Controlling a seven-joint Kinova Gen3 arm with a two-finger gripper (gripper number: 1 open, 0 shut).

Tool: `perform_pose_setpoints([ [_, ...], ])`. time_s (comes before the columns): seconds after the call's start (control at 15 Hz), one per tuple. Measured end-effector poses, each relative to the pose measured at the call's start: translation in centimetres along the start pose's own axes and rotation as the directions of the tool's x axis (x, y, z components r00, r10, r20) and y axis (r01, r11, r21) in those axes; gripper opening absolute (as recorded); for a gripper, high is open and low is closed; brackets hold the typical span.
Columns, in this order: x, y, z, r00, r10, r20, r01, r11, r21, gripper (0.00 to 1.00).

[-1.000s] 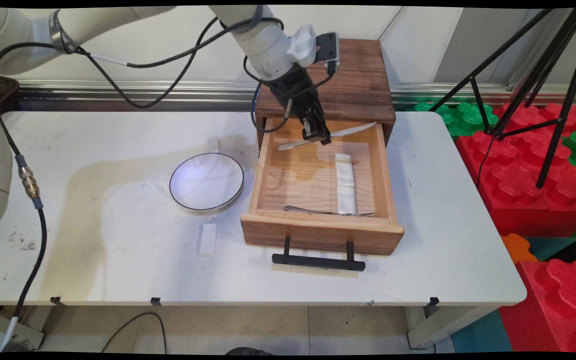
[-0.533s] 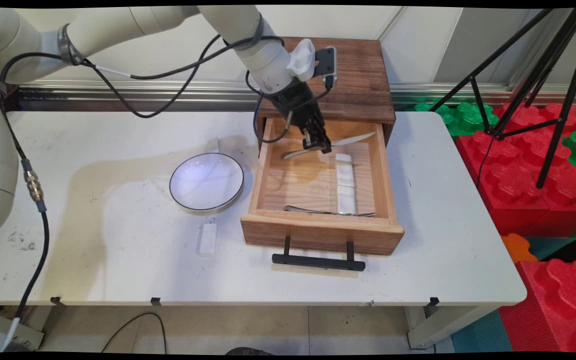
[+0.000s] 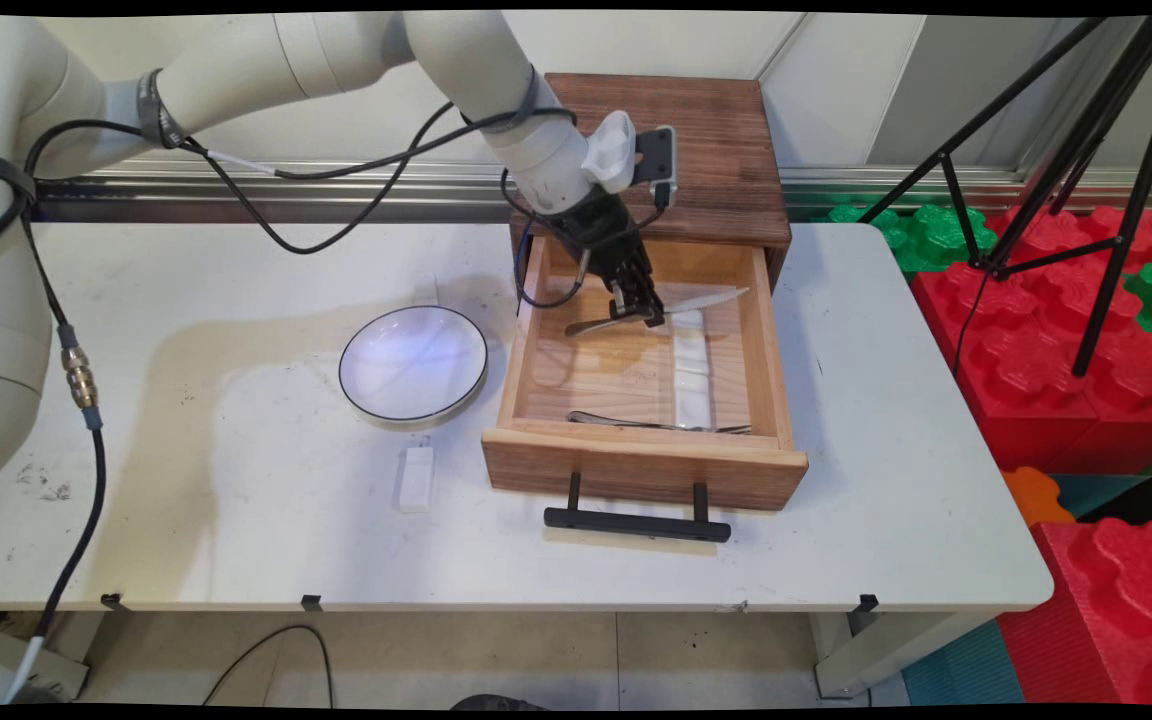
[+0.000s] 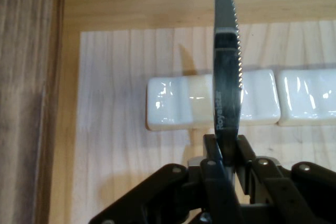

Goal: Place the picked object into the drawer

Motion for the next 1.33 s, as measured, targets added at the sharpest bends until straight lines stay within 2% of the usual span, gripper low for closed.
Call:
perform_pose_setpoints([
  [0.87, -1.5, 0.1, 3.3, 1.000, -0.009, 0.028, 0.009, 1.000, -0.006, 0.00],
  [0.93, -1.6, 0.2, 3.5, 1.000, -0.010, 0.028, 0.010, 1.000, -0.006, 1.00],
  [1.33, -1.5, 0.2, 4.0, 1.000, -0.017, 0.016, 0.017, 1.000, 0.009, 1.00],
])
